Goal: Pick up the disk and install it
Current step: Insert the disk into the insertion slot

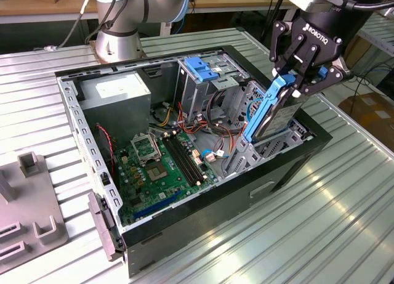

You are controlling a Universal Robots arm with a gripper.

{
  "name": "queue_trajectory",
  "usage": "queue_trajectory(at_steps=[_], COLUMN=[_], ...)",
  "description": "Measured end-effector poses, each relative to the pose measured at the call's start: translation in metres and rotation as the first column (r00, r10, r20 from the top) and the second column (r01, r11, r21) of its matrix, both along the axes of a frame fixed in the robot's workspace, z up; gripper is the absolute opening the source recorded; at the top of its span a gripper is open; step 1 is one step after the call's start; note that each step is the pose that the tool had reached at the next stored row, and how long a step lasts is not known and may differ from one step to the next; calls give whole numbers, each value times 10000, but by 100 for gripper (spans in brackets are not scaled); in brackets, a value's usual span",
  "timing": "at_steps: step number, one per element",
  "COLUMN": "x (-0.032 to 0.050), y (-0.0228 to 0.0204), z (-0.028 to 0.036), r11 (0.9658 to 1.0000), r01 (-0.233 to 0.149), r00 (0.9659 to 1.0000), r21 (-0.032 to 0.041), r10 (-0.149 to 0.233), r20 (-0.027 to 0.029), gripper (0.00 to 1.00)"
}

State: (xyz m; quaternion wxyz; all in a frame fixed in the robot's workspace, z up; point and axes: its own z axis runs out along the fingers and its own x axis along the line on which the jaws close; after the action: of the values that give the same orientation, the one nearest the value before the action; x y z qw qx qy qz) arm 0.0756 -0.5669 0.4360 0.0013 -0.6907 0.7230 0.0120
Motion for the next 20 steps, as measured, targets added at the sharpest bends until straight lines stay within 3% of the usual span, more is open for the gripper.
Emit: queue_trajectory(at_steps=[20], x=[5], y=[-1], z=[-333], r11=[10000], r01=[0], r00=[10000], r21=[0], r10=[0], r20=[0], gripper=[37])
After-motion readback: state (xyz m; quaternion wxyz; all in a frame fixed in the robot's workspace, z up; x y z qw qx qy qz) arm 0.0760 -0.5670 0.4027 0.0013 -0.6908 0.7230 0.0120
